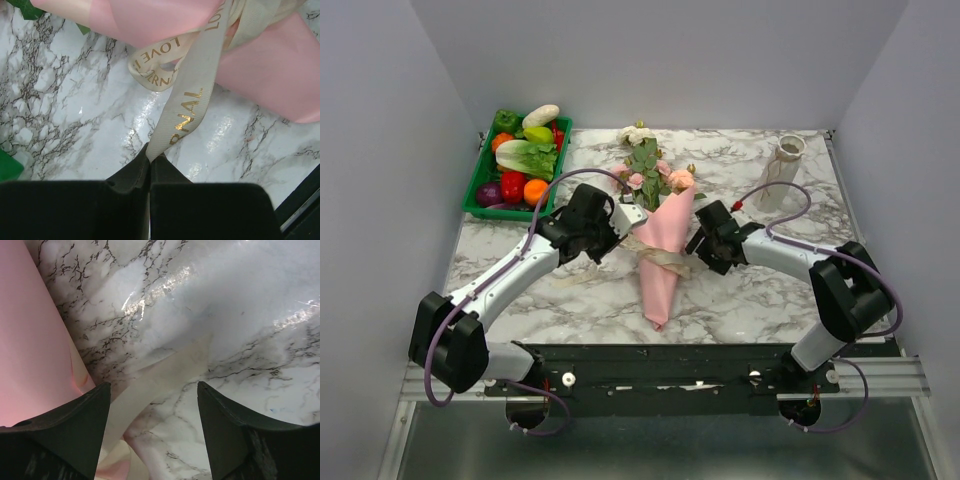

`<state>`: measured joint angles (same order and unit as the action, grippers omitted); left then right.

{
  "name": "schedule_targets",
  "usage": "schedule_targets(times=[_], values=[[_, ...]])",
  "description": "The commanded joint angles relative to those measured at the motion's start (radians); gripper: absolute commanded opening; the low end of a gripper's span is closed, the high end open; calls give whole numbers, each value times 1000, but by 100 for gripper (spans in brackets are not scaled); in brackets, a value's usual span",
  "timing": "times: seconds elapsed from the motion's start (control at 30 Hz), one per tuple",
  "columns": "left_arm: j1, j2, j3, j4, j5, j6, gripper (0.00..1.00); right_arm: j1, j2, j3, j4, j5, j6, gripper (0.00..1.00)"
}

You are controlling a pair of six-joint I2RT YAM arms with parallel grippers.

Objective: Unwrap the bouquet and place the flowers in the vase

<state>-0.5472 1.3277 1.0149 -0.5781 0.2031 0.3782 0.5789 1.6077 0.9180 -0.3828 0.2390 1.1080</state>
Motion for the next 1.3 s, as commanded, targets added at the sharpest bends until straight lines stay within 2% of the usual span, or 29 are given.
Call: schedule_targets(times=[0.0, 0.2, 0.3, 0.33, 0.4, 0.43, 0.5, 0.53, 0.73, 0.97, 1.07, 1.17, 1.23, 1.27], values=[[1, -4, -9, -17, 21, 2, 7, 24, 60, 22, 21, -41, 81, 77], [1, -8, -13, -8, 15, 1, 7, 41, 86, -10, 21, -79, 148, 70], [1, -15, -27, 7, 7, 1, 7, 47, 81, -22, 21, -89, 174, 61], [1, -18, -30, 11, 6, 1, 7, 50, 78, -25, 21, -89, 179, 54], [0, -19, -35, 14, 1, 1, 7, 55, 72, -36, 27, -89, 182, 46], [1, -19, -35, 14, -2, 1, 7, 56, 66, -41, 28, -87, 187, 32], [1, -22, -38, 17, -7, 2, 7, 56, 64, -45, 32, -83, 187, 17], [0, -25, -38, 17, -8, 2, 7, 56, 60, -48, 30, -83, 190, 1], [1, -42, -27, 6, -18, 4, 6, 56, -11, -65, 6, -27, 184, 1], [3, -47, 1, -2, -42, 7, 6, 56, -232, -117, -57, 161, 145, 0], [3, -41, 8, -9, -47, 8, 7, 56, -282, -126, -70, 204, 76, 0], [6, -33, 22, -12, -48, 8, 7, 65, -252, -105, -56, 184, -57, 1], [10, -25, 31, -20, -48, 8, 7, 111, -215, -88, -76, 212, -114, 16], [12, -22, 40, -22, -47, 7, 7, 139, -207, -87, -79, 236, -128, 37]])
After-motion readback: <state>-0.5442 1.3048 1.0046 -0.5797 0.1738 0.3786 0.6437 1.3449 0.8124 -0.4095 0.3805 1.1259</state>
